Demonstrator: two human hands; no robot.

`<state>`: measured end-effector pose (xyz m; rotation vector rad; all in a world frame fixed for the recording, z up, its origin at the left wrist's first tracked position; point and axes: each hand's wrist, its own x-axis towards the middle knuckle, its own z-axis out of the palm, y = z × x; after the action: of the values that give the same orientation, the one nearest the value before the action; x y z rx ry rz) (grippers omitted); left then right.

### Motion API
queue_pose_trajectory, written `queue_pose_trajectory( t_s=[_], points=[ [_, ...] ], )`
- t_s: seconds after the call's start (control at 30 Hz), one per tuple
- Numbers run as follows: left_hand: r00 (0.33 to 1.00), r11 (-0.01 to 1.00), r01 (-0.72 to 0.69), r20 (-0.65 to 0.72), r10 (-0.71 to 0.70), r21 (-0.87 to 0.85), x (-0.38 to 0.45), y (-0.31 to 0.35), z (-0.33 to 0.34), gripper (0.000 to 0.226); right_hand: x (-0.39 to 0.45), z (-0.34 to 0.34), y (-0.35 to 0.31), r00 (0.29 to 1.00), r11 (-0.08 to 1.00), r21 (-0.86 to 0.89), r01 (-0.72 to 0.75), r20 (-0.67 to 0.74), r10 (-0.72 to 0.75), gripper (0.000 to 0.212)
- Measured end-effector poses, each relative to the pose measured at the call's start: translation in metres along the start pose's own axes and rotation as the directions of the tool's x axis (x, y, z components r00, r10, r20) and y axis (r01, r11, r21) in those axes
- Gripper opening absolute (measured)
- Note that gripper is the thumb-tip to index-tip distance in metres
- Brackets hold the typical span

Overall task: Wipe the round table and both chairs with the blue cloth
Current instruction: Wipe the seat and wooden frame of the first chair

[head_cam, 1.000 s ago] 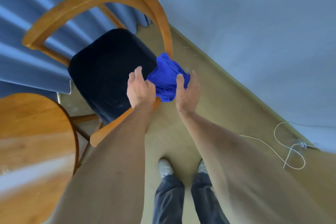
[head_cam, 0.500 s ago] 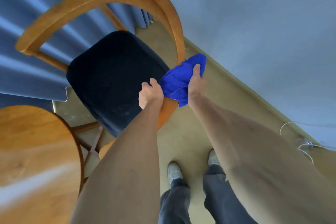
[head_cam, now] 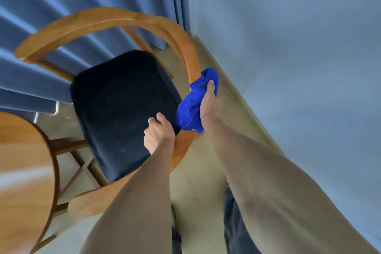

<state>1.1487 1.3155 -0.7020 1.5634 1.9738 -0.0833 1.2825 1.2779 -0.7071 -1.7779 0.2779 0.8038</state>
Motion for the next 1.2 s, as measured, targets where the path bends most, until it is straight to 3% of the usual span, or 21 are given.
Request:
queue_pose_trajectory(
  t_s=[0.27,0.4,0.57,0.73,0.9,1.2],
  points=[
    [0.991,0.983,0.134,0.004,-0.136,0.123,0.012,0.018,0.010,0.039,0.052,0.006,-0.058,0.988,0.993,-0.105,-0.050,0.138,0.064,0.040],
    [0.990,0.994,0.097,0.105,-0.091,-0.056,0.026,0.072,0.010,0.034,0.066,0.015,-0.082,0.982,0.988,-0.146,-0.049,0.175,0.075,0.040],
    [0.994,0.940,0.088,0.093,-0.061,-0.330,0.062,0.158,-0.009,0.033,0.086,0.039,-0.124,0.969,0.975,-0.222,0.026,0.246,0.030,0.039],
    [0.997,0.918,0.053,0.070,-0.027,-0.394,0.106,0.211,-0.015,0.033,0.109,0.088,-0.179,0.930,0.917,-0.363,0.167,0.367,-0.025,0.036],
    [0.999,0.956,0.043,-0.010,-0.048,-0.291,0.126,0.217,-0.020,0.032,0.124,0.142,-0.208,0.860,0.800,-0.522,0.296,0.509,0.013,0.040],
    [0.993,0.969,0.042,-0.100,-0.068,-0.244,0.180,0.226,-0.012,0.024,0.171,0.226,-0.214,0.759,0.713,-0.601,0.361,0.634,0.150,0.037]
  ],
)
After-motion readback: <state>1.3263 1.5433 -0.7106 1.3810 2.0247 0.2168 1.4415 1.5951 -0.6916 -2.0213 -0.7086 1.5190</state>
